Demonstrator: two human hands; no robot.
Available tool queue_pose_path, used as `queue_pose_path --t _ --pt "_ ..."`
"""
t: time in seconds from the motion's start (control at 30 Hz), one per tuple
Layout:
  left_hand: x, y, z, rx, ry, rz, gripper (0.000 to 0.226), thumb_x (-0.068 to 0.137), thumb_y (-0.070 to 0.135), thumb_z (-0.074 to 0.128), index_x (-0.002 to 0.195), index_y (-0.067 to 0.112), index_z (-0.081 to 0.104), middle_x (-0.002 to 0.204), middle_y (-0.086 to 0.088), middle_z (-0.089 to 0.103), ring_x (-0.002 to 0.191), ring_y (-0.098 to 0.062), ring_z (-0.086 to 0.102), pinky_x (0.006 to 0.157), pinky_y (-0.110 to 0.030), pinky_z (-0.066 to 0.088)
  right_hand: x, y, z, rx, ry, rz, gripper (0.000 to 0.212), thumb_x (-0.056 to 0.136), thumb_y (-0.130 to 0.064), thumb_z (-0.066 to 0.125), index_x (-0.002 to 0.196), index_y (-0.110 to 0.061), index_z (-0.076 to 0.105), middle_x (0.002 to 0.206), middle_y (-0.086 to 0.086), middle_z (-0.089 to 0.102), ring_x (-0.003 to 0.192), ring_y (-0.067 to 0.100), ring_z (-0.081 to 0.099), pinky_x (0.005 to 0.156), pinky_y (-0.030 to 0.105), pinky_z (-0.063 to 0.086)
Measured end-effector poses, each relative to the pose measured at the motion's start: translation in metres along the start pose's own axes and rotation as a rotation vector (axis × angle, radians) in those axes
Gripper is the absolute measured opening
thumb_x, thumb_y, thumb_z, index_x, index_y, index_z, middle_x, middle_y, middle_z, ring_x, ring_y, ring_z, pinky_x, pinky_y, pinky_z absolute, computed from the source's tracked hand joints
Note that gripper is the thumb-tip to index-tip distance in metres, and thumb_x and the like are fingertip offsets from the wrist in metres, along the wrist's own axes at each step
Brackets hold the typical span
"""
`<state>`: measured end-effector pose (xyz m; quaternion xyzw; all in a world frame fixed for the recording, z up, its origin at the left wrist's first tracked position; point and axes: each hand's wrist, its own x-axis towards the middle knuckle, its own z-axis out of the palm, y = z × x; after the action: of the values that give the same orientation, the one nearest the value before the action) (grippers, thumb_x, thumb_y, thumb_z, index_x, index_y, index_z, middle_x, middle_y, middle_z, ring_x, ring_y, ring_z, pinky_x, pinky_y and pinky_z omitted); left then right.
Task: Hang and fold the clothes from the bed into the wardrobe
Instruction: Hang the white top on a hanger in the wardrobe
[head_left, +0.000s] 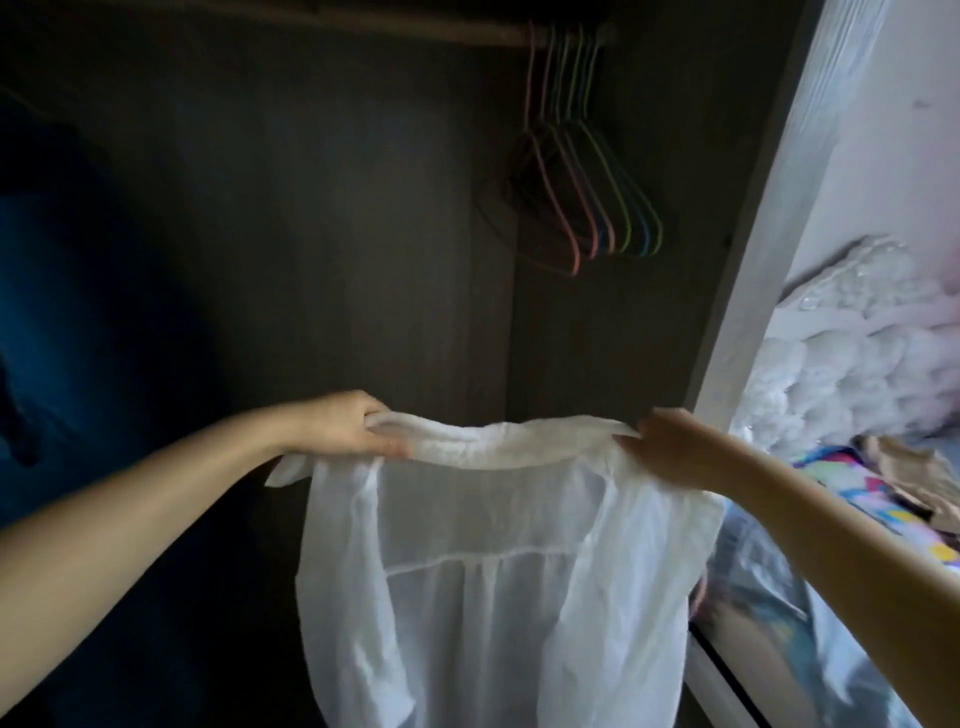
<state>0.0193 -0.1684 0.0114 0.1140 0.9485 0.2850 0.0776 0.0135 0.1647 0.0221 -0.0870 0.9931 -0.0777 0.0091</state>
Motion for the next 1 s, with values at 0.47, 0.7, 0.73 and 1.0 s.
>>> queue_pose_path --t 0.47,0.7,0.73,1.0 --pt "0.025 -0.072 -0.119 -0.370 -0.027 -0.241 0.031 0.084 0.031 0.067 0.101 0.005 0.068 0.094 -0.013 0.073 0.081 -0.023 0.071 0.065 -0.028 0.057 0.108 -0.056 -0.014 -0.058 0.252 0.137 0.046 0.104 -0.030 0.027 0.133 -0.002 0.048 0.136 0.022 0.050 0.123 0.038 0.048 0.100 0.038 0.037" --pt "0.024 -0.084 -0.127 -0.776 0.003 -0.058 0.039 0.046 0.040 0.089 0.074 0.015 0.078 0.080 -0.007 0.073 0.066 -0.014 0.070 0.062 -0.024 0.058 0.136 -0.065 0.005 -0.079 0.218 0.180 0.038 0.103 -0.019 0.036 0.134 0.000 0.046 0.133 0.023 0.051 0.122 0.037 0.050 0.102 0.041 0.038" --pt "0.026 -0.084 -0.126 -0.855 0.028 -0.057 0.044 0.039 0.042 0.091 0.071 0.015 0.078 0.080 -0.007 0.073 0.066 -0.014 0.070 0.061 -0.024 0.058 0.135 -0.070 0.005 -0.104 0.150 0.172 0.039 0.102 -0.020 0.039 0.136 0.000 0.044 0.136 0.022 0.049 0.123 0.035 0.049 0.102 0.038 0.038" --pt "0.023 0.016 -0.043 -0.494 -0.098 0.150 0.022 0.093 0.010 0.054 0.106 -0.006 0.062 0.085 -0.007 0.068 0.074 -0.010 0.066 0.069 -0.018 0.055 0.105 -0.180 -0.006 1.277 -0.542 0.006 0.036 0.092 -0.042 0.047 0.088 -0.009 0.061 0.074 0.007 0.068 0.064 0.014 0.068 0.058 0.026 0.057"
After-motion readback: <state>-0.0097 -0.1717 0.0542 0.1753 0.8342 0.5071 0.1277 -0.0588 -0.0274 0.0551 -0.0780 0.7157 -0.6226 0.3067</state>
